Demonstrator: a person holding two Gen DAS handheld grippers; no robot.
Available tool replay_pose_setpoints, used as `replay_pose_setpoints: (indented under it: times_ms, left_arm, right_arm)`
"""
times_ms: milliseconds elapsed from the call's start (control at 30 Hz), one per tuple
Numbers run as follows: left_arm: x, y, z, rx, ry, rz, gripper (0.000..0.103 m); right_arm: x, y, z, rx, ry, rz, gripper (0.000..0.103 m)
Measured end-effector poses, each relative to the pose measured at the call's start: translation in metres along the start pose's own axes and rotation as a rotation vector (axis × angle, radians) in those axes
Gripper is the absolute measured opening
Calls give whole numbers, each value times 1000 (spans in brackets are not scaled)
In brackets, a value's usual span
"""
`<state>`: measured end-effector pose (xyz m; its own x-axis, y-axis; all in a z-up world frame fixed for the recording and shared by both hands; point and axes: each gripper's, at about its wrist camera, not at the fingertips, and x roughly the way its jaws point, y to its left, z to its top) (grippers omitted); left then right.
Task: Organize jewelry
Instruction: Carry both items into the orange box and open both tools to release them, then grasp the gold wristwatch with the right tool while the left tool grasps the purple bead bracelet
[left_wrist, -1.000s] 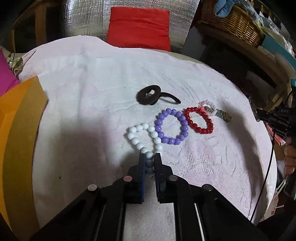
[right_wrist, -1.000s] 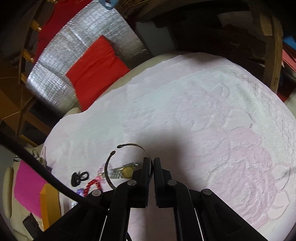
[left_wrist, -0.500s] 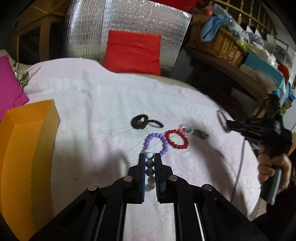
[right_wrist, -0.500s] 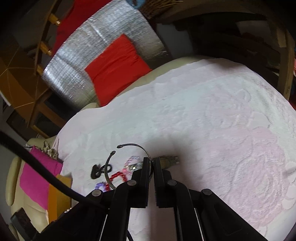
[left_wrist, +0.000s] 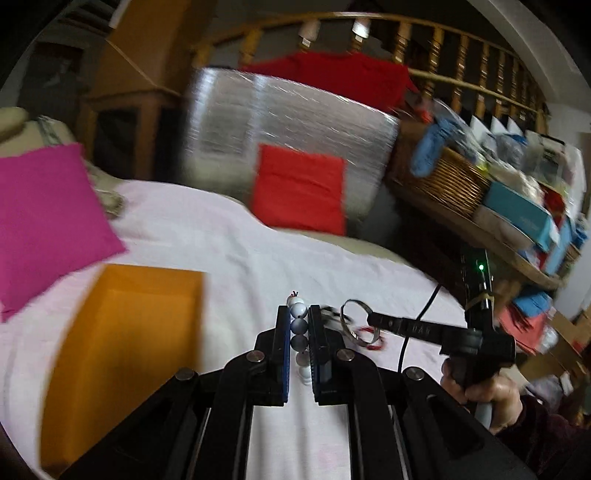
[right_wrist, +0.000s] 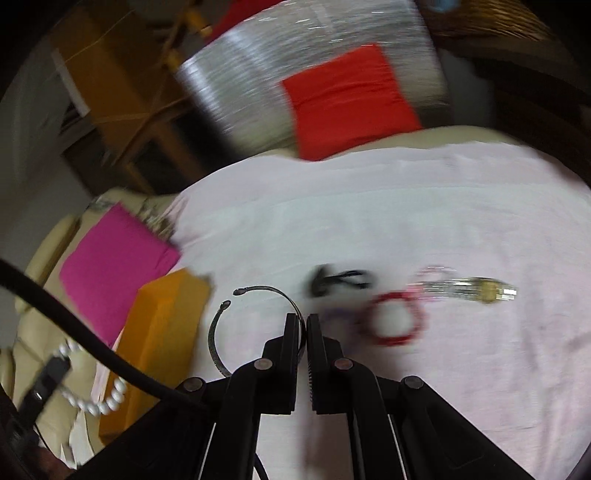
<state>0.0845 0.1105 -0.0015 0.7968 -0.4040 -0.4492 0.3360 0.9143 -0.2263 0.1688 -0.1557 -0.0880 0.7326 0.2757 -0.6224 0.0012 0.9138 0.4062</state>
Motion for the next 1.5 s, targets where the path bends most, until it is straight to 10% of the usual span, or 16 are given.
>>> replay_pose_setpoints:
  times_ms: [300, 600, 833, 1133, 1500]
  left_arm:
    - [-6, 94, -28, -100, 92, 279, 9]
    - [36, 140, -62, -186, 282, 367, 10]
    - [45, 135, -61, -184, 274, 428, 30]
    - [53, 66, -47, -84, 169, 311, 43]
    - [125, -38, -49, 49, 228, 175, 48]
  right_arm:
    - [67, 157, -14, -218, 90, 131, 5]
    - [159, 232, -36, -316, 249, 87, 5]
    - [177, 232, -34, -298, 301, 86, 41]
    - [78, 145, 10, -203, 108, 54, 41]
    - [-44, -87, 21, 108, 10, -169, 41]
